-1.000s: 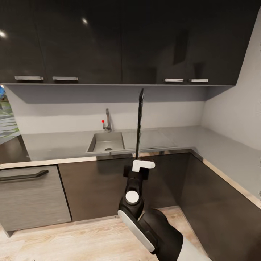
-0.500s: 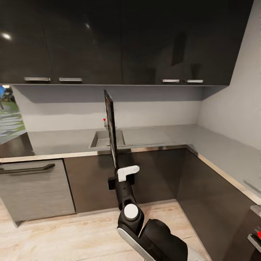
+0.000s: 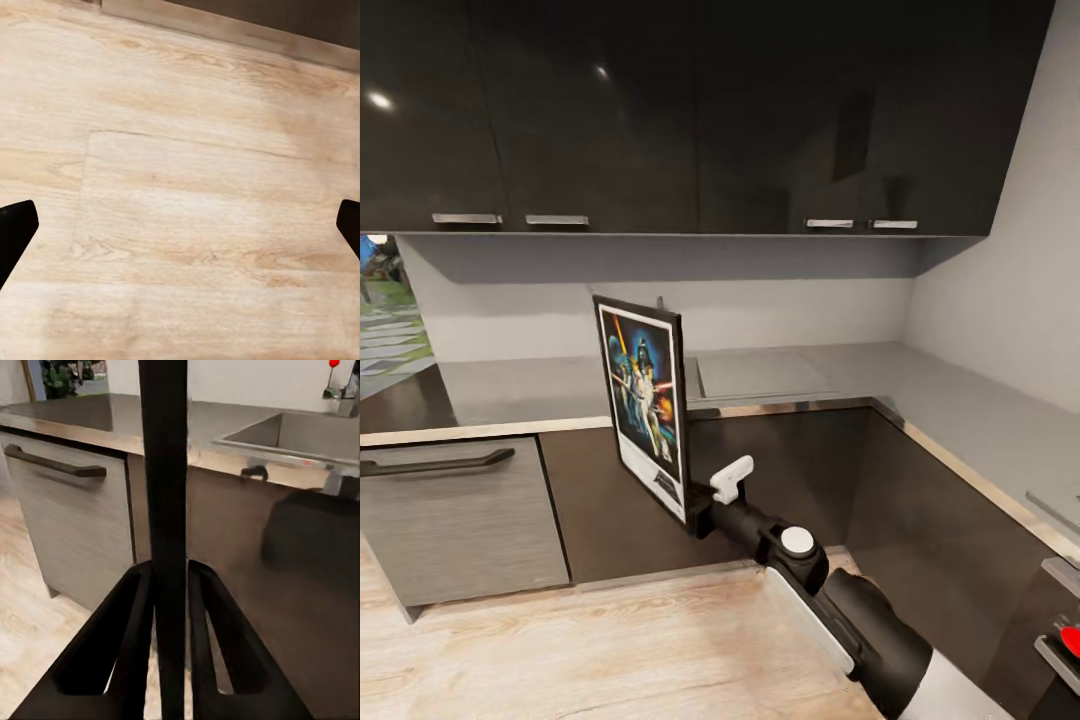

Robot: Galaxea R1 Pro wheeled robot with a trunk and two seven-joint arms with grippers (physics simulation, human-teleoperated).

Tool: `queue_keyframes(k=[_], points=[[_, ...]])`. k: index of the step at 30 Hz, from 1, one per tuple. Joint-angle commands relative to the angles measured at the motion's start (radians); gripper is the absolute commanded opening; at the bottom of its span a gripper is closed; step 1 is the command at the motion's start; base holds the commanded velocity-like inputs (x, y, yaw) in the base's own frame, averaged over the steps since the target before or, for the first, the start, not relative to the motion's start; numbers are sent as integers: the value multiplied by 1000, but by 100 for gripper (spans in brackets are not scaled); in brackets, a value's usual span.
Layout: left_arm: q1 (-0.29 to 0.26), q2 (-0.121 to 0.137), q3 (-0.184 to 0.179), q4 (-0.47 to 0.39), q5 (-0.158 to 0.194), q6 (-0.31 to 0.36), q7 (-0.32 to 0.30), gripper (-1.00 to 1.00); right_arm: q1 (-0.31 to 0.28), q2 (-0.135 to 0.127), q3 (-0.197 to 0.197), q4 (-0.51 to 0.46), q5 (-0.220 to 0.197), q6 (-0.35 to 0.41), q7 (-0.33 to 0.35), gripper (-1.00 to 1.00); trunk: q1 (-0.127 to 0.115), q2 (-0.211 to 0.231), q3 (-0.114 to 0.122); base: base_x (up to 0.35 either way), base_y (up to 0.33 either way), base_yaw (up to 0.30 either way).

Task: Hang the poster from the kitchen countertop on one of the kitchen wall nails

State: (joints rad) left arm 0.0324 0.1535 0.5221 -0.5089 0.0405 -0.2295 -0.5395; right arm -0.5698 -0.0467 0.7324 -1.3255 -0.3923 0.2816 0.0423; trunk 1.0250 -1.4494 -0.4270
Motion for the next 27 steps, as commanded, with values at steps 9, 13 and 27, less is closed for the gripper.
queue_keyframes(k=[9, 13, 27], points=[[0, 0, 3, -2, 4, 1, -7, 100, 0, -66, -40, 85, -9, -105, 198, -100, 0, -1, -1, 0, 0, 0], [0, 0, 4, -2, 4, 1, -6, 100, 0, -81, -43, 105, -11, -118, 214, -100, 0, -1, -1, 0, 0, 0], [0, 0, 7, -2, 4, 2, -1, 100, -1, -84, -44, 115, -11, -117, 223, -100, 0, -1, -2, 0, 0, 0]])
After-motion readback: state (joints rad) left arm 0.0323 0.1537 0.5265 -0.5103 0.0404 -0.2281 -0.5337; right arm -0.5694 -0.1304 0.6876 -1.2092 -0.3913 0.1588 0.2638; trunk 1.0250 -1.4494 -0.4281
